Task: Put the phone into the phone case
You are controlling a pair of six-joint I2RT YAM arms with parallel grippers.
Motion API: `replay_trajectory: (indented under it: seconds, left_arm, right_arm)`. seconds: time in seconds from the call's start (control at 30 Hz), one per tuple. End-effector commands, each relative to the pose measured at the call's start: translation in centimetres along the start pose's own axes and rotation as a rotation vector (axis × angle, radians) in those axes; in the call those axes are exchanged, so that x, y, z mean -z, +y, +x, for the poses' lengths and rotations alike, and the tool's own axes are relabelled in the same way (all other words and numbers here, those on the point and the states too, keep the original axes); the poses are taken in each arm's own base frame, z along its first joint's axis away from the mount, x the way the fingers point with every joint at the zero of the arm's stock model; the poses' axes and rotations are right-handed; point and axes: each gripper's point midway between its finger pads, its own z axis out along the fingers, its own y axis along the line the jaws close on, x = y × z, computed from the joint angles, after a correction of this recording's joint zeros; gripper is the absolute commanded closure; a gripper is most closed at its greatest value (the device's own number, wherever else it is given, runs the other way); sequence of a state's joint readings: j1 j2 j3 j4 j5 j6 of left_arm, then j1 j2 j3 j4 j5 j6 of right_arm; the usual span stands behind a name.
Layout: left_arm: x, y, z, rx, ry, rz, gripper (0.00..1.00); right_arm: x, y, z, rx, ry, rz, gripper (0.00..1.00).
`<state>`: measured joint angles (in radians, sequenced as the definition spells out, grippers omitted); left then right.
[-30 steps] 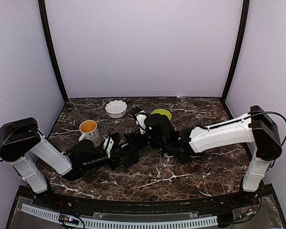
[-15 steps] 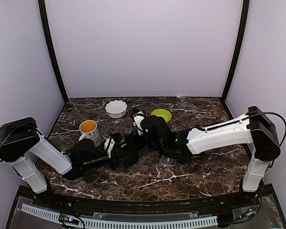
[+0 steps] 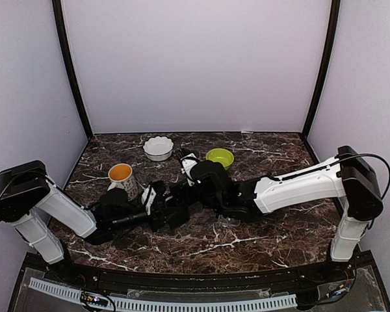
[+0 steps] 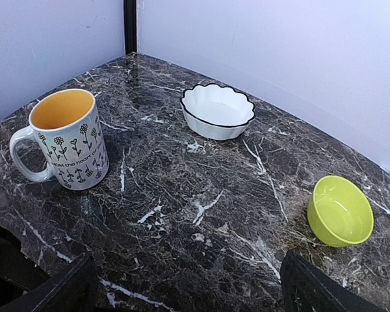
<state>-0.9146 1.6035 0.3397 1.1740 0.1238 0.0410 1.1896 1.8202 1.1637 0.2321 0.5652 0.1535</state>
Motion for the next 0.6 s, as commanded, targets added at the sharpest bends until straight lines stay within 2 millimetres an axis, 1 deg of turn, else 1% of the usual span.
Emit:
replay_trajectory:
  seconds: [0.0,0.07,0.17,0.23,0.27,0.3,0.33,0.37,0.4,0.5,0.57]
  left_arm:
    - [0.4,-0.7,-1.2,-0.003,-0.025,0.036,0.58]
    - [0.5,-0.8,-1.5,-0.001,-0.028,0.04,0.55]
    - [0.5,-0.8,-1.3,-0.004,-0.019,0.042,0.57]
    - [0.4,-0.8,-1.0,-0.005,-0.012,0.039,0.67]
    - [0.4,-0.7,-1.0,-0.001,-0.01,0.035,0.7]
    - [0.5,-0.7,-1.0,0.002,-0.011,0.033,0.76]
    - [0.7,-0.6,-0.9,0.004,-0.01,0.031,0.79]
    - [0.8,-0.7,-0.9,0.005,-0.009,0.033,0.84]
    - [0.9,-0.7,-0.9,0.002,-0.008,0.034,0.86]
    - [0.8,-0.9,-0.9,0.0,-0.005,0.043,0.98]
    - [0.7,-1.2,-0.9,0.001,-0.004,0.059,1.0]
  right_arm:
    - [0.6,-0.8,10.2,0.24,0.289,0.026,0.01]
    - [0.9,-0.9,10.6,0.238,0.294,0.022,0.01]
    - [1.0,-0.6,10.2,0.238,0.288,0.012,0.01]
    - [0.9,-0.4,9.9,0.239,0.282,0.011,0.02]
    - [1.0,-0.4,9.8,0.238,0.28,0.01,0.02]
    - [1.0,-0.4,9.8,0.236,0.28,0.009,0.02]
    - [1.1,-0.4,9.8,0.232,0.279,0.006,0.01]
    - [1.3,-0.3,9.5,0.224,0.273,-0.004,0.01]
    - [1.5,-0.2,9.1,0.216,0.265,-0.014,0.02]
    - [2.4,0.5,7.1,0.183,0.223,-0.079,0.02]
    - [3.4,1.2,5.6,0.167,0.194,-0.157,0.02]
